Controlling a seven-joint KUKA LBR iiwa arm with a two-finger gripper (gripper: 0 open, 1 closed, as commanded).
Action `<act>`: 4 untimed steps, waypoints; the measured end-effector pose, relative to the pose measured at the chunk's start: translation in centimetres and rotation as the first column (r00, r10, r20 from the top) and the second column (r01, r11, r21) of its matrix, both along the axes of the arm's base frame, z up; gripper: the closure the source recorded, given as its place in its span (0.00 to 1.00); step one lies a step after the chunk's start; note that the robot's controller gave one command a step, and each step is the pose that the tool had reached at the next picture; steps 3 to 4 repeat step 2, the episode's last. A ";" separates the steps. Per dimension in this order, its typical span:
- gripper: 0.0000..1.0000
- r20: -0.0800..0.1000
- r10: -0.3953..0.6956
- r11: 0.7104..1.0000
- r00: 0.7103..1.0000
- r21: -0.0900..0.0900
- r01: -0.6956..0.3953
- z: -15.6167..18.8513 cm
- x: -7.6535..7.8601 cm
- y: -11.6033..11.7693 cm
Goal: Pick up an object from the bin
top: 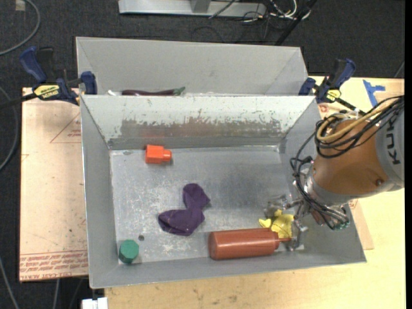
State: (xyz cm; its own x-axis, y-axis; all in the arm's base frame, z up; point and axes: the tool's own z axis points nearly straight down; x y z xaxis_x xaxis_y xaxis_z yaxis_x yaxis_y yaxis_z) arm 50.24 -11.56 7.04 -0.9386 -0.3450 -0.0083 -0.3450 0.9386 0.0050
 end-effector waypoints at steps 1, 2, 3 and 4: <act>1.00 -0.006 0.001 1.000 1.000 0.002 -0.001 0.4 -0.2 0.1; 1.00 -0.008 0.001 1.000 1.000 0.002 -0.001 2.5 -0.3 0.1; 1.00 -0.008 0.001 1.000 1.000 0.002 -0.001 2.5 -0.3 0.1; 1.00 -0.008 0.001 1.000 1.000 0.002 -0.001 2.5 -0.3 0.1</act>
Offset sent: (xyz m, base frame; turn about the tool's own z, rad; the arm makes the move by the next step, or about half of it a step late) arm -0.0001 0.0000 0.0433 0.0000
